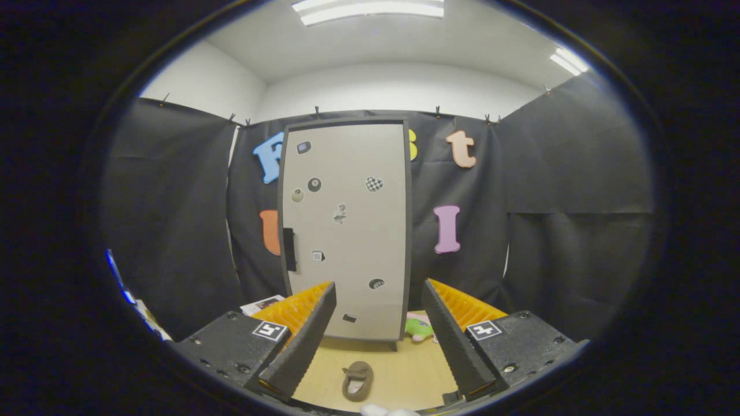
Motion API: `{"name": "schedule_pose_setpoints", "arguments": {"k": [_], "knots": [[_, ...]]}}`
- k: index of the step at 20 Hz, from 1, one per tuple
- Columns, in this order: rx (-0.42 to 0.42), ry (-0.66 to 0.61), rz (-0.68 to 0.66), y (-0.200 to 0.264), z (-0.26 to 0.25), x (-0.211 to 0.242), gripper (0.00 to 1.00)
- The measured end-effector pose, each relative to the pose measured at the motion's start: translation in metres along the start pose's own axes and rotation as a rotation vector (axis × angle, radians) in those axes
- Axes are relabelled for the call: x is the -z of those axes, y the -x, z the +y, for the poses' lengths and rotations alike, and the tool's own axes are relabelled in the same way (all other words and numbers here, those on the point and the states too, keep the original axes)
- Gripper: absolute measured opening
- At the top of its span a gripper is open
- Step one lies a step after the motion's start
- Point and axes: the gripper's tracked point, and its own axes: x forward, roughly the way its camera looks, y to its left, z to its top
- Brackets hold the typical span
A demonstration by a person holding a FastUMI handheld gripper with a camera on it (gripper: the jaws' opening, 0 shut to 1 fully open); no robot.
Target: Open the shoe cabinet door, grab the shoes and put them into the shoe cabinet, then close the shoe cabinet door.
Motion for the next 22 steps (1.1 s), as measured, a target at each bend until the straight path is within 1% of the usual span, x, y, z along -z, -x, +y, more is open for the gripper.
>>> {"name": "schedule_pose_setpoints", "arguments": {"k": [6, 9, 12, 16, 22], "knots": [[0.004, -0.019, 0.019, -0.033, 0.035, 0.008, 0.98], [-0.031, -0.027, 0.020, -0.062, 0.071, 0.007, 0.98], [-0.075, -0.025, 0.029, -0.099, 0.110, 0.009, 0.98], [-0.138, -0.055, 0.059, -0.158, 0.166, 0.014, 0.98], [-0.159, -0.030, 0.061, -0.252, 0.223, 0.017, 0.98]]}}
